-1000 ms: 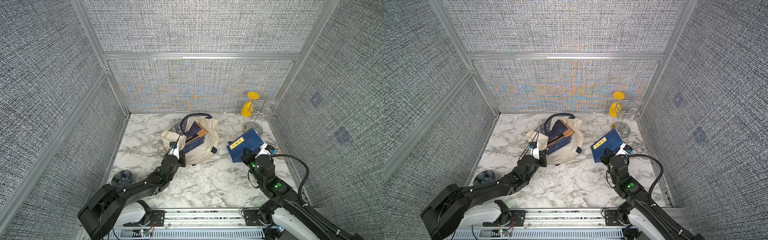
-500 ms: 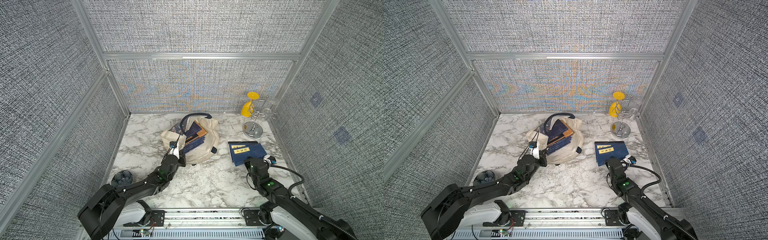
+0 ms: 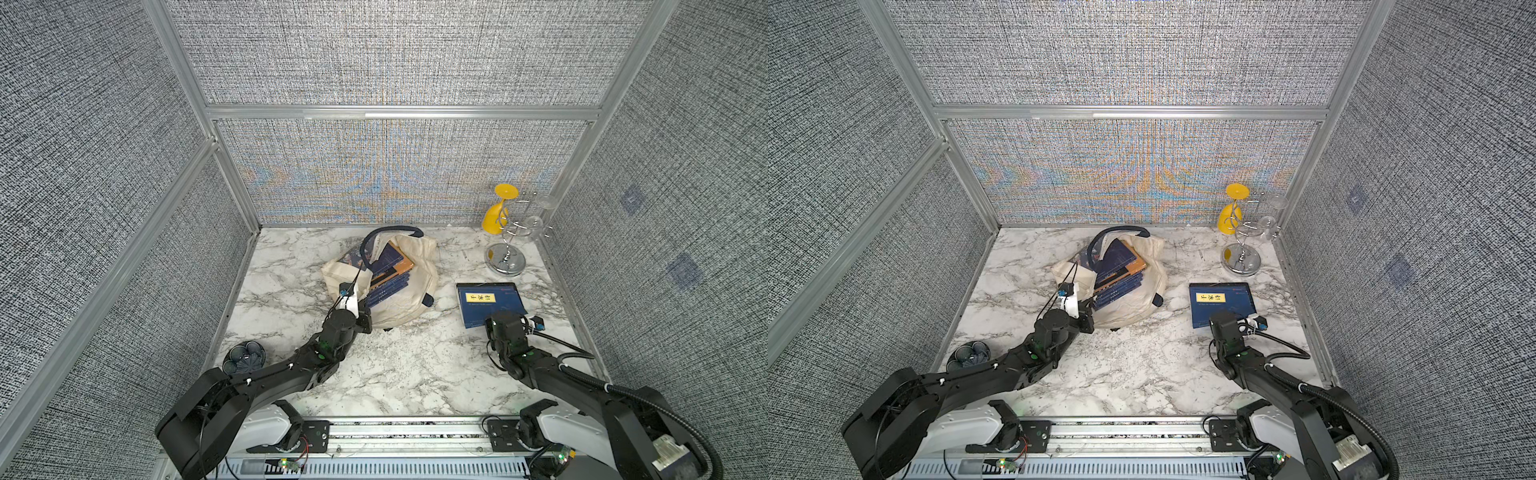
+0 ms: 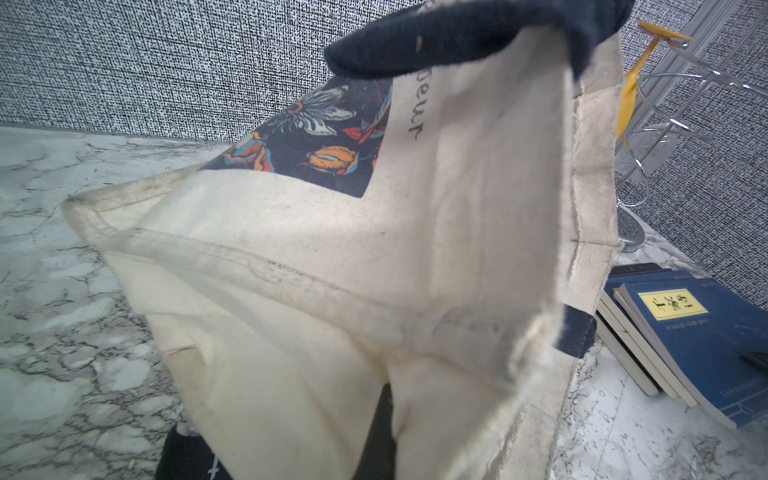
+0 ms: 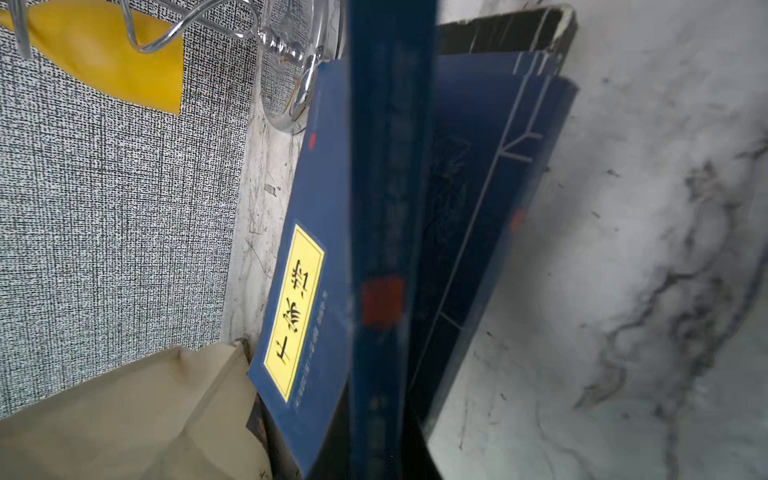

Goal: Take out the books from the canvas bag
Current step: Place the book on the book.

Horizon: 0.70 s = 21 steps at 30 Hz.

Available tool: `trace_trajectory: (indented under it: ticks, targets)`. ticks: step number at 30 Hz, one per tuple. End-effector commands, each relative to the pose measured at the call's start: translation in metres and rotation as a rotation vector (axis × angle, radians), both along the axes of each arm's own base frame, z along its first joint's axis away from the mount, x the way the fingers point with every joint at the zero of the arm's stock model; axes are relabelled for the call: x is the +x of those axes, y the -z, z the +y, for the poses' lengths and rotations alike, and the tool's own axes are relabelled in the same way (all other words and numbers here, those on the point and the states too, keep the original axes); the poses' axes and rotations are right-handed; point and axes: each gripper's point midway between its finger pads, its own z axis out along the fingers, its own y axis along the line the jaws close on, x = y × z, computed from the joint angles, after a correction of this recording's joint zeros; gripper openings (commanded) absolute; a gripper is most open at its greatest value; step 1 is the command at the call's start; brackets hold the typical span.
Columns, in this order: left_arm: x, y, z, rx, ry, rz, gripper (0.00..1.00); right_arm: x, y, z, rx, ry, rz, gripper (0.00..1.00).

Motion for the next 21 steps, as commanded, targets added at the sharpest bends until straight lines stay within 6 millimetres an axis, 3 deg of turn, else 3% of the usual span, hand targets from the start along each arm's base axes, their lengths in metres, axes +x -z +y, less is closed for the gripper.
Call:
trace_trajectory:
  ticks: [1,7,12,18,21]
  targets:
    - [0.003,-0.008,-0.001,-0.019,-0.006,-0.019,0.0,0.002,0.004,0.001,0.004,-0.017,0.028,0.1]
    - [0.003,-0.008,-0.002,-0.017,-0.002,-0.016,0.0,0.002,0.013,0.004,0.025,-0.088,0.101,0.21]
    - [0.003,-0.007,-0.003,-0.016,0.002,-0.013,0.0,0.002,0.002,0.008,0.012,-0.153,0.103,0.49]
    - [0.003,-0.007,-0.003,-0.015,0.004,-0.013,0.0,-0.01,-0.007,0.01,-0.003,-0.196,0.151,0.69]
    - [0.003,-0.007,-0.004,-0.016,0.006,-0.011,0.0,-0.014,-0.01,0.012,-0.014,-0.227,0.172,0.75]
